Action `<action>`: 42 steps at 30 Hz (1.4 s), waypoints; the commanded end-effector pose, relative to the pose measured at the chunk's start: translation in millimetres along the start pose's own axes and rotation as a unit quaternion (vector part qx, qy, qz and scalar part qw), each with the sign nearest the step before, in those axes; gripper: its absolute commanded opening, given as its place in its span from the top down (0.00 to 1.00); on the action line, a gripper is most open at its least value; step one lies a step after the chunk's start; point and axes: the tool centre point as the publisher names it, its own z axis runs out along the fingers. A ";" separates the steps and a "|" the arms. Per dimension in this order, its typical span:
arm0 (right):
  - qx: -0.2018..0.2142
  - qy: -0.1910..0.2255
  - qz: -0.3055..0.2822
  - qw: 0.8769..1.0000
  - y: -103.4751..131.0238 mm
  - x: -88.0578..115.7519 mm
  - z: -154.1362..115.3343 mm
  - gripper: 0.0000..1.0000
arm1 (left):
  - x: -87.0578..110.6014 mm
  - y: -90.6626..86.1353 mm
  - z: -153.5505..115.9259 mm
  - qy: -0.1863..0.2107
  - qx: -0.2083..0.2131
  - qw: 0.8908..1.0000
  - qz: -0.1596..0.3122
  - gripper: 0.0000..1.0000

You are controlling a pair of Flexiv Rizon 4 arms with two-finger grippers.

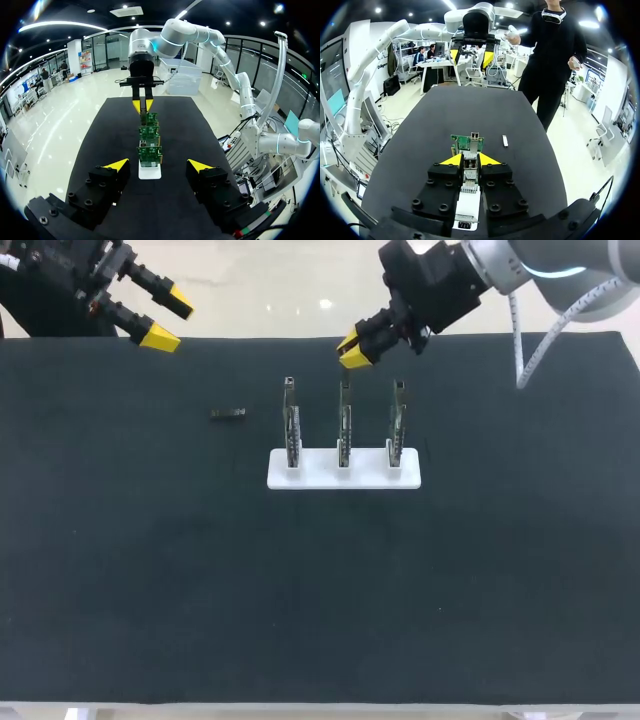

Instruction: Pick up the optical module with the left hand, and insert it into the network port with the right hand.

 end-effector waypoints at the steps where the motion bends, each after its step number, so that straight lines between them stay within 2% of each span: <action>1: -0.002 0.003 0.003 1.000 -0.7 1.2 2.4 1.00 | -0.4 0.4 0.2 0.002 0.000 1.000 -0.001 0.00; 12: -0.009 0.009 0.008 1.000 -0.4 -4.4 -3.4 1.00 | -0.4 0.4 0.2 0.002 0.000 1.000 -0.001 0.00; 34: -0.005 0.002 0.002 1.000 0.0 4.5 4.2 1.00 | -0.4 0.4 0.2 0.002 0.000 1.000 -0.001 0.00; 42: -0.007 0.004 0.009 1.000 2.0 -2.1 1.2 1.00 | -0.4 0.4 0.2 0.002 0.000 1.000 -0.001 0.00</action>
